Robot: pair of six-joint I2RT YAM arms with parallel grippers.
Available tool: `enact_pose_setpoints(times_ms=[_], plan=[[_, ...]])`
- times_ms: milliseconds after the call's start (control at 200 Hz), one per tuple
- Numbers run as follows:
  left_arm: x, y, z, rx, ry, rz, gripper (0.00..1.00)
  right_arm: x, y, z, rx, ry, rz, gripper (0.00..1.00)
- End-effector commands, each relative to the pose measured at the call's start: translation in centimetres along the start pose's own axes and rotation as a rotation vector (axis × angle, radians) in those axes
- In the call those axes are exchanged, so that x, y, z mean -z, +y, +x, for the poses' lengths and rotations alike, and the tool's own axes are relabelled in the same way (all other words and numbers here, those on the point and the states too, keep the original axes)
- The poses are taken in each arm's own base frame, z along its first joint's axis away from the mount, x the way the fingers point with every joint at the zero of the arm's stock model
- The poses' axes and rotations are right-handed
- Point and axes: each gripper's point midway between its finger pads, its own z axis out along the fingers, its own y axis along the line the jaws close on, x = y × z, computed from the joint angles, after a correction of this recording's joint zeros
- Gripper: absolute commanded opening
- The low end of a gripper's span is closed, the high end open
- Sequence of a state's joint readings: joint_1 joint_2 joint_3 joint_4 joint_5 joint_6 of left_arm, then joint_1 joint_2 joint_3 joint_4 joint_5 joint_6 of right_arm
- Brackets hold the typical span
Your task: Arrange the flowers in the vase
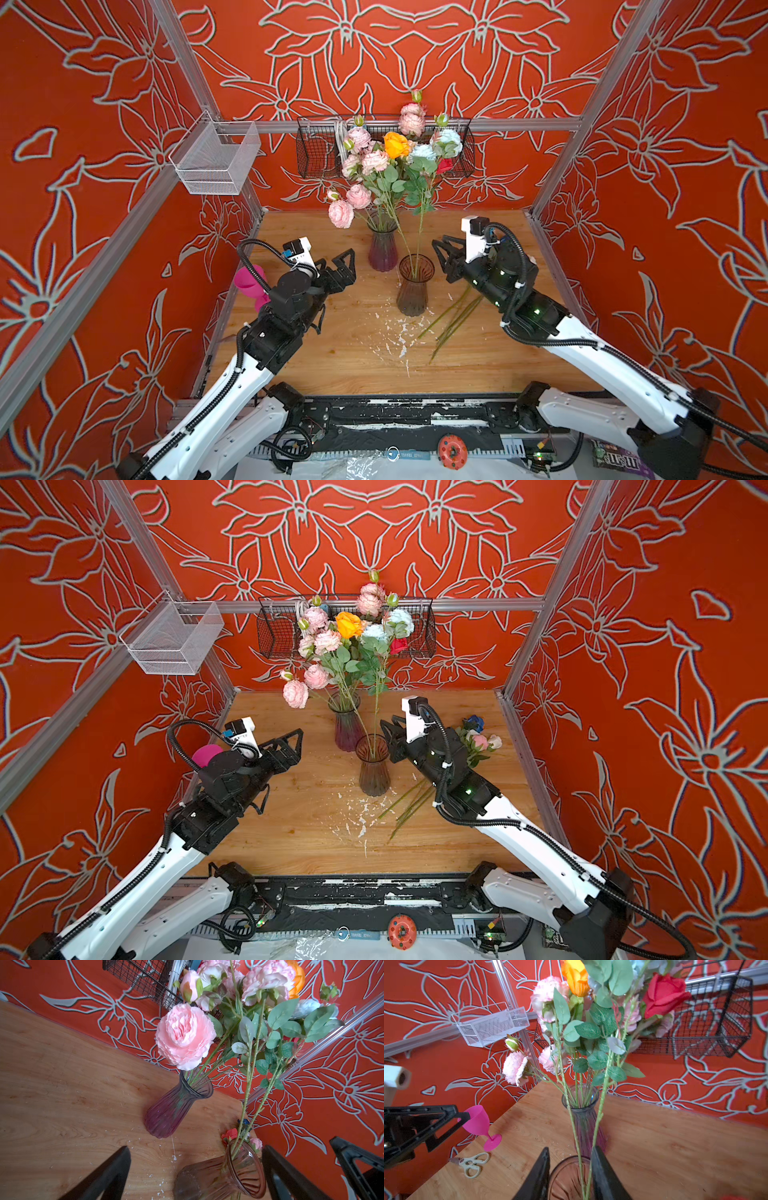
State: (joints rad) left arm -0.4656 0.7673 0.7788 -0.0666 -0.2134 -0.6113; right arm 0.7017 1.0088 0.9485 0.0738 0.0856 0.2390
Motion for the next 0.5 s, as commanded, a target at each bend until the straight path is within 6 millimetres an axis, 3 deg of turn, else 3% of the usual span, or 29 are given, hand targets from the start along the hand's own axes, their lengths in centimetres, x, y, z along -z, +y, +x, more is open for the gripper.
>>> enact_pose_setpoints(times_ms=[0,170,375,495], plan=[[-0.3,-0.6,0.1,0.020,0.003,0.036,0.98,1.5,-2.4,2.4,0.013,0.082,0.121,0.40],[-0.9,-1.1,1.0,0.024,0.048,0.061,0.98,4.0,-5.5,4.4,0.013,0.132,0.268,0.58],[-1.4,-1.9,1.8,0.021,0.093,0.094,0.98,6.4,-9.8,6.5,-0.037,0.159,0.469,0.56],[-1.8,-1.7,2.2,0.016,0.109,0.085,0.98,6.5,-12.3,8.6,-0.145,0.202,0.524,0.53]])
